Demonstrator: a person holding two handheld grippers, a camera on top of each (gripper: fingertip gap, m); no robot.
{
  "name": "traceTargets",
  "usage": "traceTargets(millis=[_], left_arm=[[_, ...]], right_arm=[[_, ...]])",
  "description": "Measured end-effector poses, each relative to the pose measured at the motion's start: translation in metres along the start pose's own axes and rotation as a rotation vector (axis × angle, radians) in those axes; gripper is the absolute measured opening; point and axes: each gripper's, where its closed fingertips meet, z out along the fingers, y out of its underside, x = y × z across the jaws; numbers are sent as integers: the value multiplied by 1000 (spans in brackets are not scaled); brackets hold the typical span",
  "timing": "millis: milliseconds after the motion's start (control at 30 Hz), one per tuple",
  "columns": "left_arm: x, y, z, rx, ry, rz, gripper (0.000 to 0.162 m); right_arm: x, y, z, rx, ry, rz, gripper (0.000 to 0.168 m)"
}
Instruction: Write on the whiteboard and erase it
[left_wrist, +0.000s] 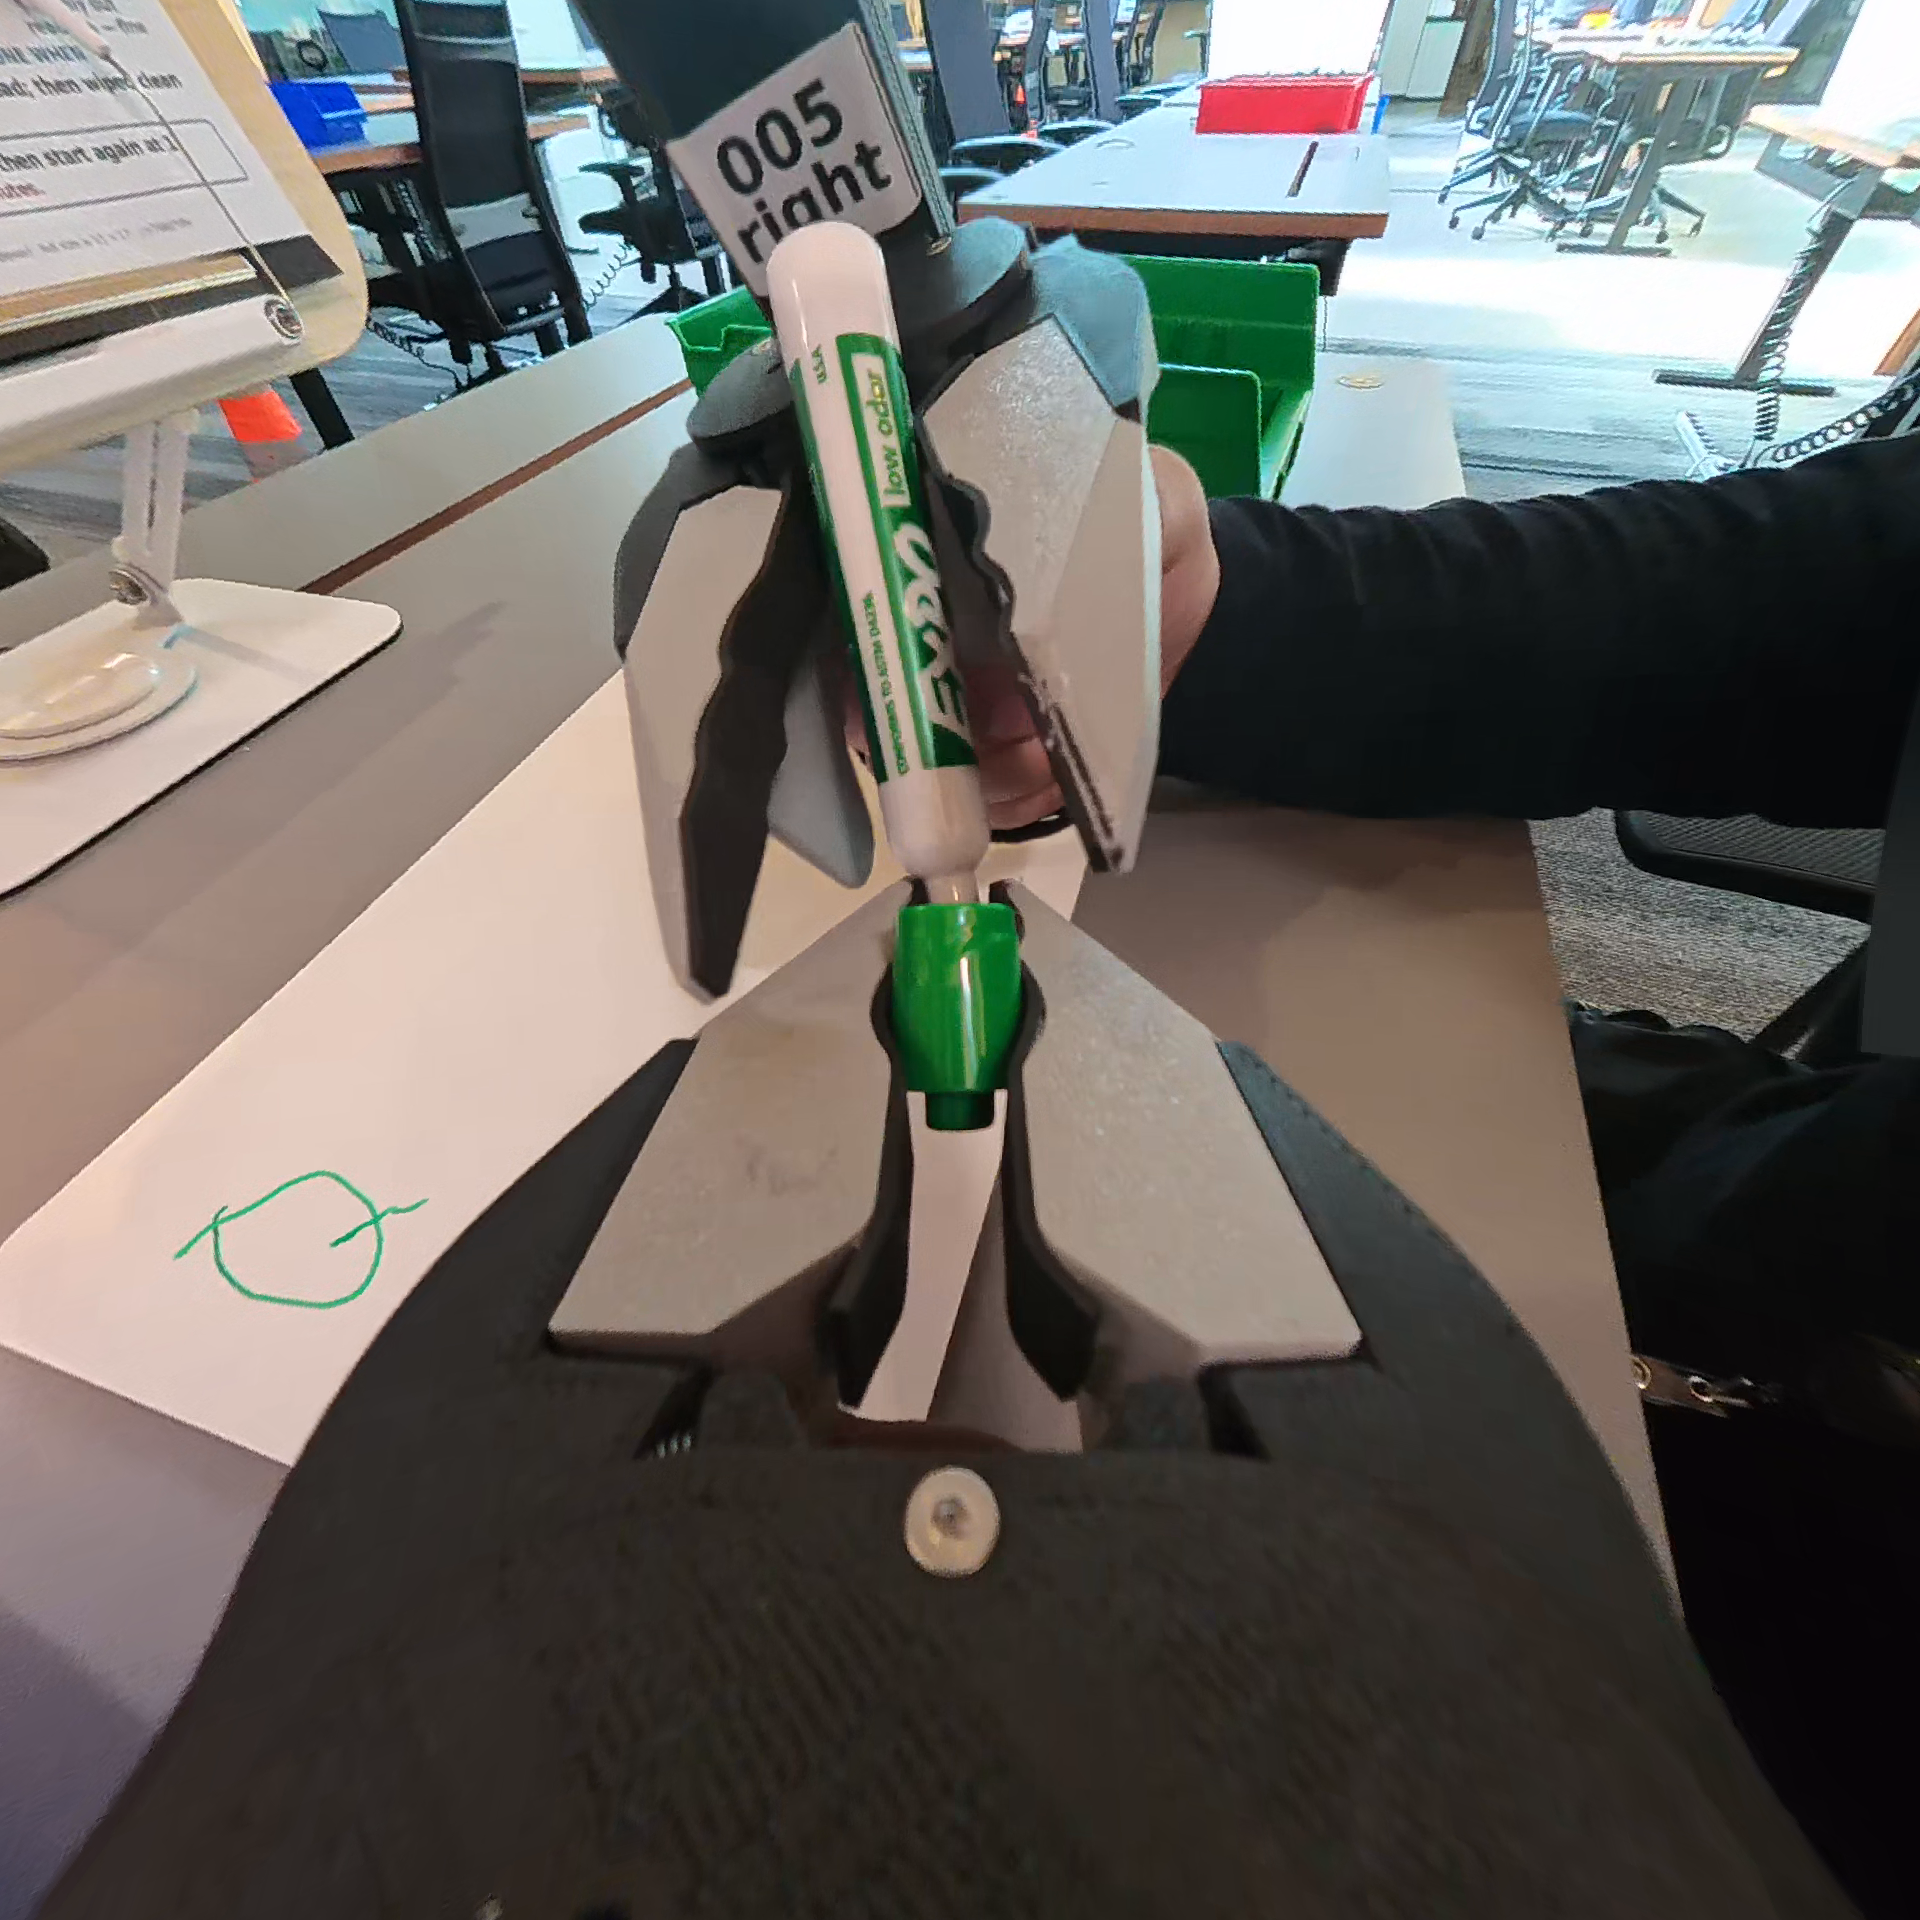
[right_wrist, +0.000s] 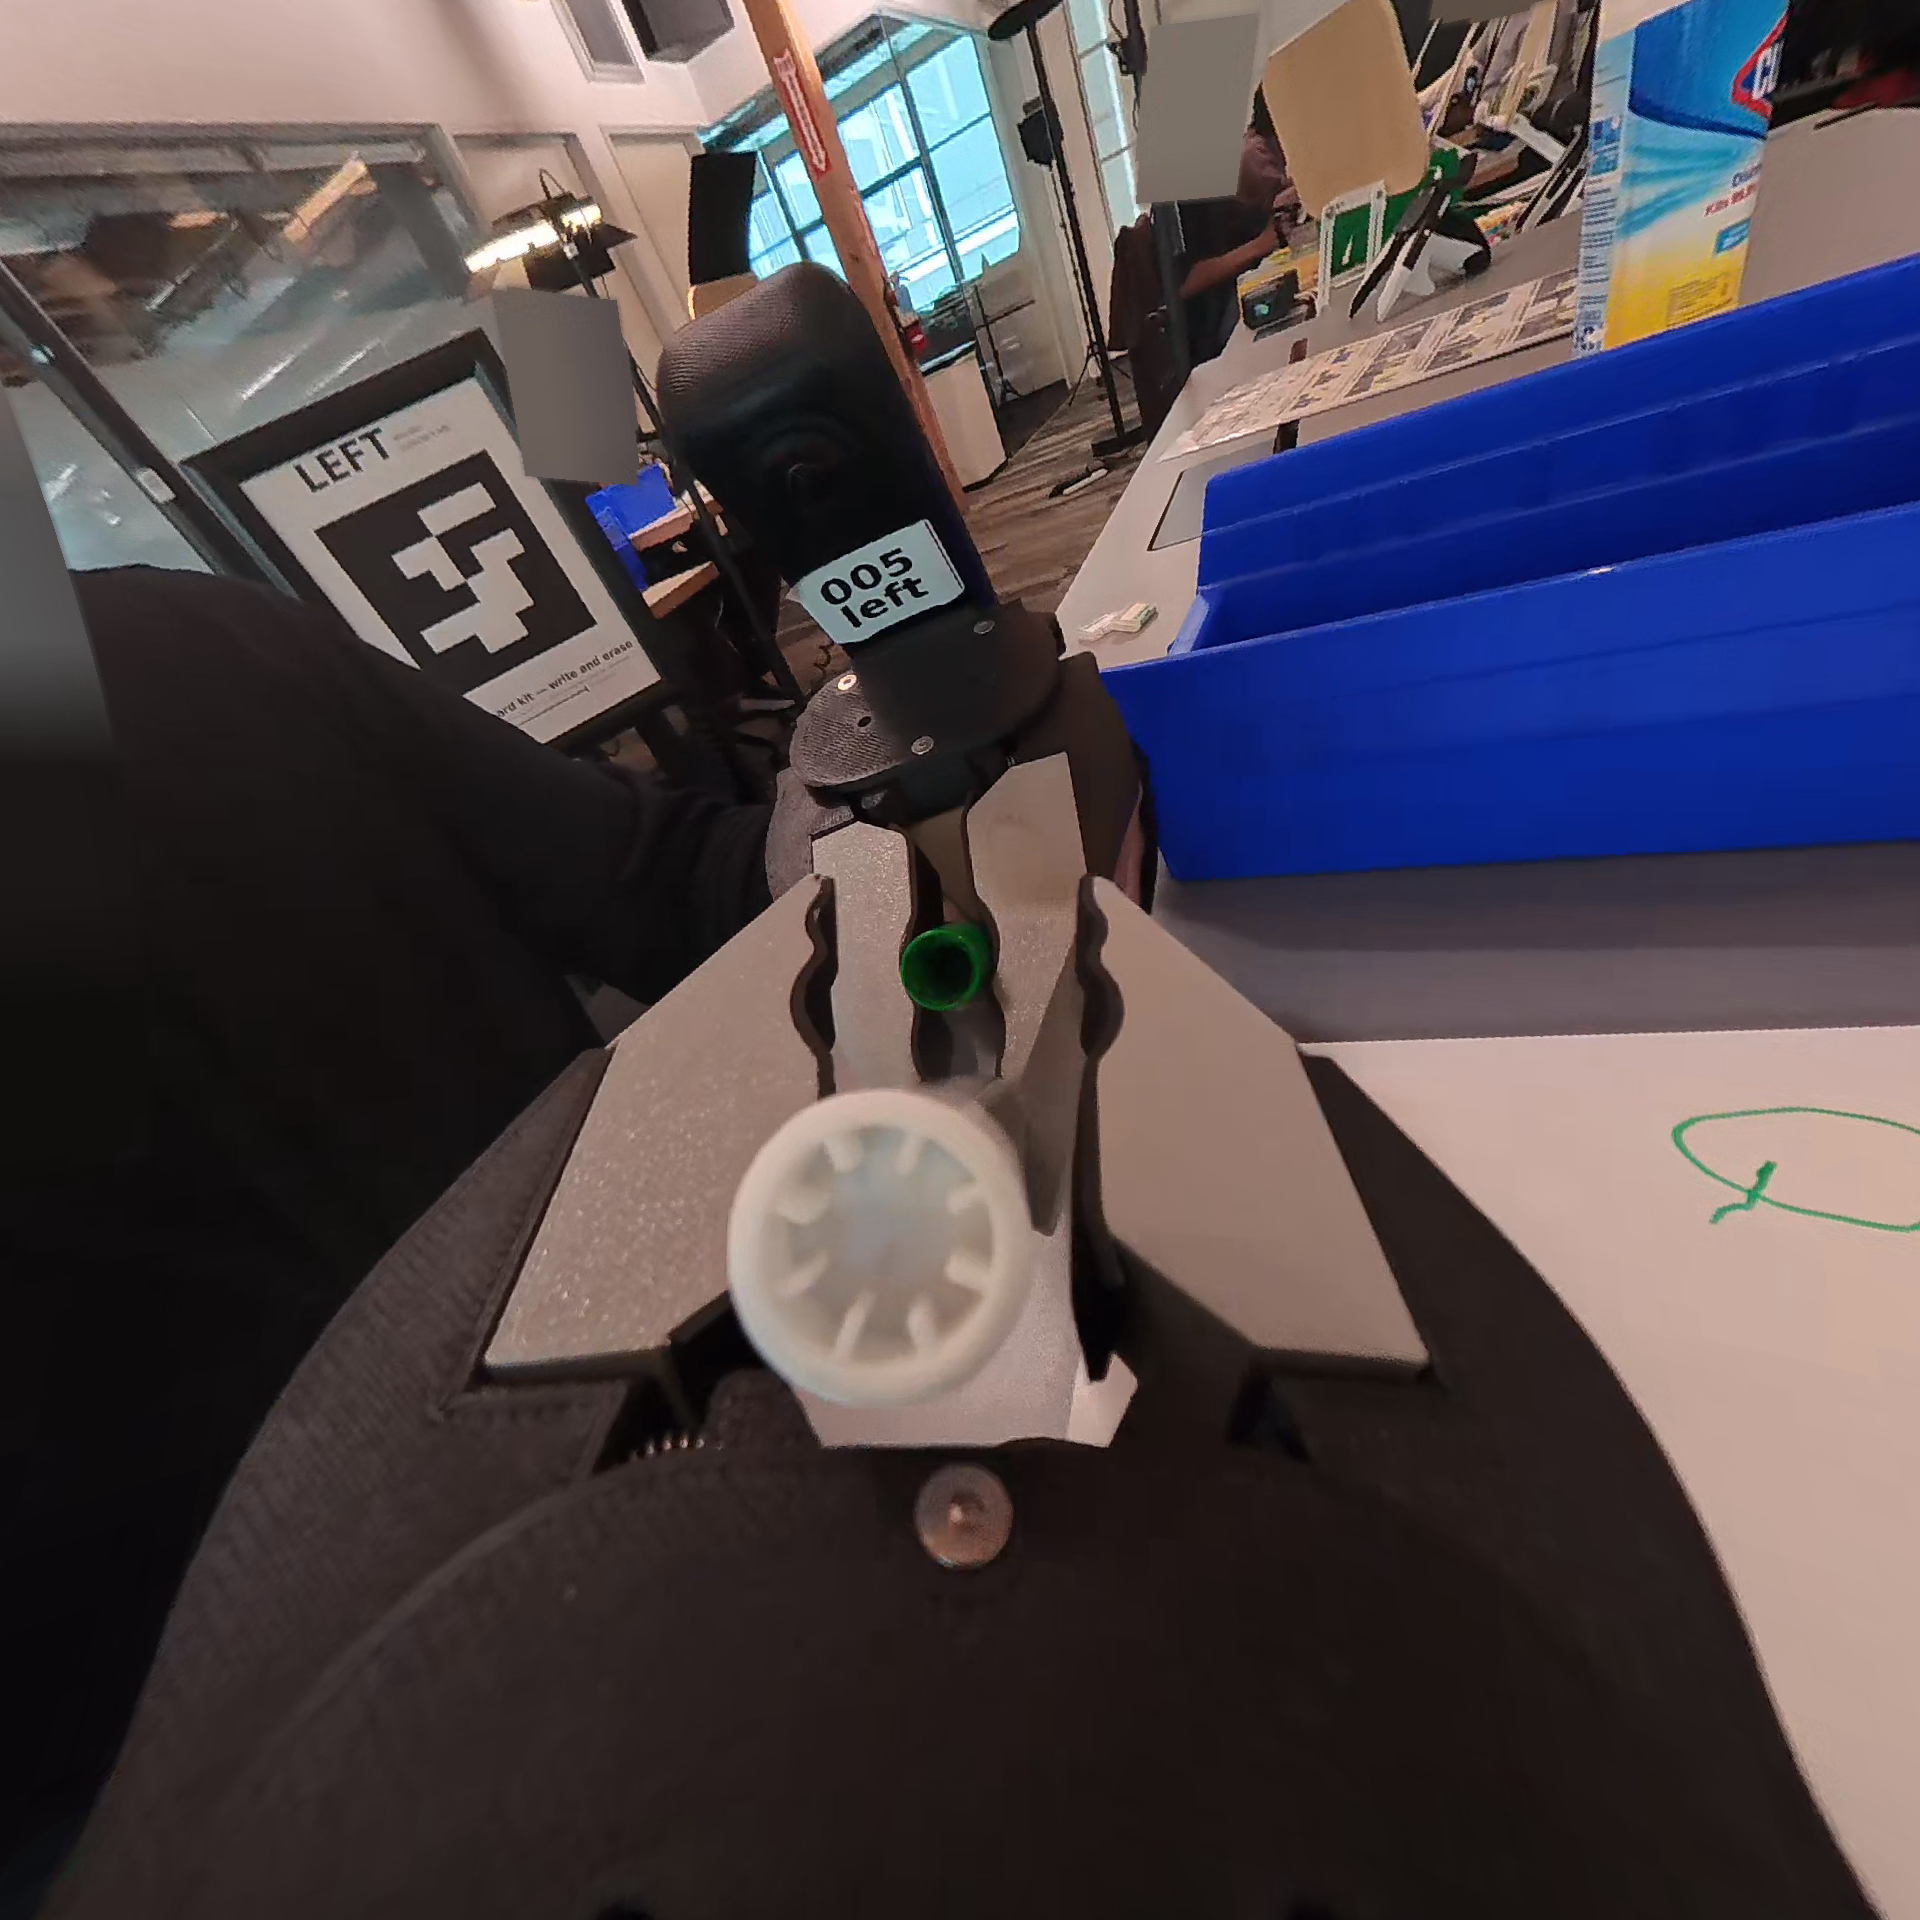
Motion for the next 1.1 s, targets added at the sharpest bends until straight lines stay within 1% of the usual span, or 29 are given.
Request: traceTargets(millis=[100,167,267,400,467,533,600,633,667,767,833,900,1033,1100], left_arm=[[-1,0,0,-3,-15,16,9],[-3,1,0,-11,-25,22,9],[-4,1,-1,-9,-28,18,9],[-6,1,-2,-8,-39,17,9],[-7,1,-2,-7,-44,21,8],[-8,2,-2,-12,-49,23,8],[-7,4,-1,-26,-48,30,8],[-7,5,0,-31,-50,33,8],[-8,5,0,-33,-52,35,9],[-8,5,0,-33,-51,32,8],[-10,7,-1,-41,-59,33,9],[-11,7,-1,-38,-61,31,8],[-13,9,-2,-53,-71,35,9],[-14,12,-1,-68,-82,44,9]], right_arm=[[3,-3,2,30,6,27,60],[4,-3,2,30,1,43,62],[11,4,1,-12,44,31,65],[17,13,-3,-59,68,35,63],[13,17,-3,-81,34,48,54],[13,26,-2,-131,37,56,58],[15,26,1,-120,41,71,61],[13,24,1,-107,25,71,48],[14,24,2,-107,38,62,43],[14,24,2,-107,41,62,44],[18,21,0,-88,48,91,54],[18,22,-3,-92,45,98,50],[26,27,-5,-128,94,92,47],[24,29,-5,-143,84,98,41]])
